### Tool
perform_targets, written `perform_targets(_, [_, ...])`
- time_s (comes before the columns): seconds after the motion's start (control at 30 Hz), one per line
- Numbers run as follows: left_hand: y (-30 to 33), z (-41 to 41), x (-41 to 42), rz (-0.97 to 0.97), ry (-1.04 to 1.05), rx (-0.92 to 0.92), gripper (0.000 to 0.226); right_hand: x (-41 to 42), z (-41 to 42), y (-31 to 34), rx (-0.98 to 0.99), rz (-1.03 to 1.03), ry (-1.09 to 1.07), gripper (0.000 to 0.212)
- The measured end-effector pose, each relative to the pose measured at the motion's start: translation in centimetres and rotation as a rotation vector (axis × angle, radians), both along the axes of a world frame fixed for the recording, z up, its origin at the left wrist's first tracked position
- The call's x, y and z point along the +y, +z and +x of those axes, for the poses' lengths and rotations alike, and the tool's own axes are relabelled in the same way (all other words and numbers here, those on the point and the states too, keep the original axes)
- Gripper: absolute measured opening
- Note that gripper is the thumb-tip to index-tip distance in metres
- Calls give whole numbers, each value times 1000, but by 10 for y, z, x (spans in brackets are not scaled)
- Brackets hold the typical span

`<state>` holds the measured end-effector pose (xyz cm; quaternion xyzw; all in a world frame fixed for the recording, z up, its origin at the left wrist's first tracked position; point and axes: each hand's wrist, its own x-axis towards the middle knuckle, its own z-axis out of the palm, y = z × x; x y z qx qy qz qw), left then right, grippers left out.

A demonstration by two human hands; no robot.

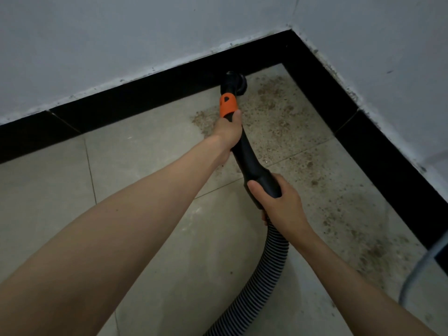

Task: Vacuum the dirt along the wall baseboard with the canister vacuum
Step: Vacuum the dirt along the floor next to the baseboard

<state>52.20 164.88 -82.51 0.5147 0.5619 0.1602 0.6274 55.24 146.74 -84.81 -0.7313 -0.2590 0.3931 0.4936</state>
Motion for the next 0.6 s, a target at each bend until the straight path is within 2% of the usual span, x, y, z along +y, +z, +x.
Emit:
perform_targets(0.23, [5, 32, 6, -47, -89, -71, 49, 13, 21, 2, 19, 3, -91, 18])
perform_targets(0.47, [10, 59, 14, -57, -96, -86, 44, 25, 39, 4, -29, -18, -135, 28])
perform_targets(0.6, [12, 70, 13, -44, -83, -109, 42, 31, 48, 7, -42, -24, -150, 27])
